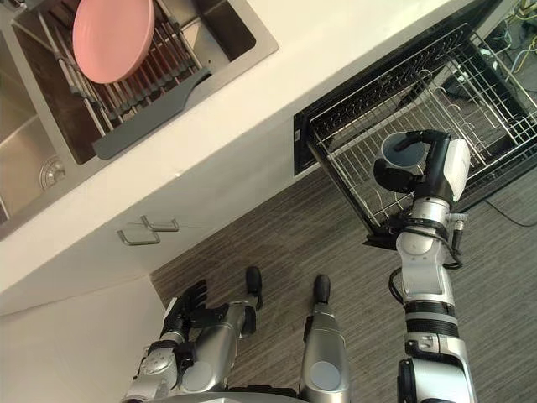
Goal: Walk over to the sink, pick up the cup, carry it to the dishwasher, place the cup inside the dishwasher, then close the dishwasher door
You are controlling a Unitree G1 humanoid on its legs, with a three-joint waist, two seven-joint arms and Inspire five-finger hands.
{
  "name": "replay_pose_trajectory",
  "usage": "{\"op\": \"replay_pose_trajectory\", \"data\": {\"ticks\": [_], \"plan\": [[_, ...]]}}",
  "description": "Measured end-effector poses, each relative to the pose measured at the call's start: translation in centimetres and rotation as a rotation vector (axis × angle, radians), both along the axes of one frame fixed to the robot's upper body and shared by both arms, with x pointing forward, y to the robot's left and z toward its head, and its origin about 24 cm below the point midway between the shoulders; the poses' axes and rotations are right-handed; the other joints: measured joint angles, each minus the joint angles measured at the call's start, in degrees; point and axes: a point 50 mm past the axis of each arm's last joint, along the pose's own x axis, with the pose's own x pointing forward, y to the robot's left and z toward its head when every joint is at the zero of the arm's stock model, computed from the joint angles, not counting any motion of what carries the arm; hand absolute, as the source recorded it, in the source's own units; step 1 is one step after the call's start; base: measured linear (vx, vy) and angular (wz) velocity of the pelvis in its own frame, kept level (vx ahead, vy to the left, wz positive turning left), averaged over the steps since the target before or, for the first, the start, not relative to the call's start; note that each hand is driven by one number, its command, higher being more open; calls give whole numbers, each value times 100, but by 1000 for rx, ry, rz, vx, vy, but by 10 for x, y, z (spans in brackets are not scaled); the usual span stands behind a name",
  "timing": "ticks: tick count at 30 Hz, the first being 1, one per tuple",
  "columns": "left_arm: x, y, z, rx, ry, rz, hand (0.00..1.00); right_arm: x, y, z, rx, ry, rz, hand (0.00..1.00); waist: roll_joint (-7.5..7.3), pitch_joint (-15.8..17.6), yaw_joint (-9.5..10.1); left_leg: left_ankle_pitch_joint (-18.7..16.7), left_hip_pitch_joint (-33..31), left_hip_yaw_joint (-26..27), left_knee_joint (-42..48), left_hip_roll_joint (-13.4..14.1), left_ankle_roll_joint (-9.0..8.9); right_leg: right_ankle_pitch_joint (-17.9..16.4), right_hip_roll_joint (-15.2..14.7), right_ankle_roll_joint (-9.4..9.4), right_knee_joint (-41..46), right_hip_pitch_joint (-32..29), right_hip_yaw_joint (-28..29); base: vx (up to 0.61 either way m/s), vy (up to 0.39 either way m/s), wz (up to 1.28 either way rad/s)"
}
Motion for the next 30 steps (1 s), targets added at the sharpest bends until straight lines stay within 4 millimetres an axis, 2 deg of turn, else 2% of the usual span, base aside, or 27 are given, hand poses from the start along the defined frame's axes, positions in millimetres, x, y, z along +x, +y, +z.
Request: {"op": "replay_pose_trajectory", "data": {"ticks": [6, 7, 11, 20, 25, 30], "plan": [[1, -1, 1, 6, -5, 0, 90, 9, 4, -9, -13, 57, 7, 30, 3, 1, 21, 51, 7, -48, -10, -6, 7, -15, -3, -20, 53, 3, -42, -35, 0, 5], [2, -2, 1, 10, -6, -6, 90, 9, 4, -12, -11, 69, 7, 90, 4, 2, 24, 81, 7, -70, -33, -20, 7, -16, -7, -22, 55, 3, -59, -50, -2, 10], [3, -3, 1, 17, -8, -5, 90, 10, 4, -21, -6, 107, 6, 90, 4, 2, 23, 187, 27, -143, -141, -26, -7, -16, -15, -24, 72, 3, -113, -47, -6, 10], [4, -5, 2, 16, -9, -13, 90, 11, 8, -25, -4, 129, 14, 90, 4, 2, 21, 325, 178, -148, -398, -30, -23, -11, -12, -31, 61, 41, -115, -8, -1, 0], [4, -6, 2, 15, -9, -16, 90, 12, 17, -33, 42, 126, 20, 90, 4, 2, 22, 348, 254, -141, -477, -28, -34, -11, -9, -32, 45, 87, -103, 0, 0, 0], [4, -6, 0, 15, 5, -17, 90, -4, 27, -43, 168, 83, 32, 90, 2, 1, 25, 349, 419, -130, -565, -29, -37, -11, -5, -33, -46, 250, -105, 0, 0, 0]]}}
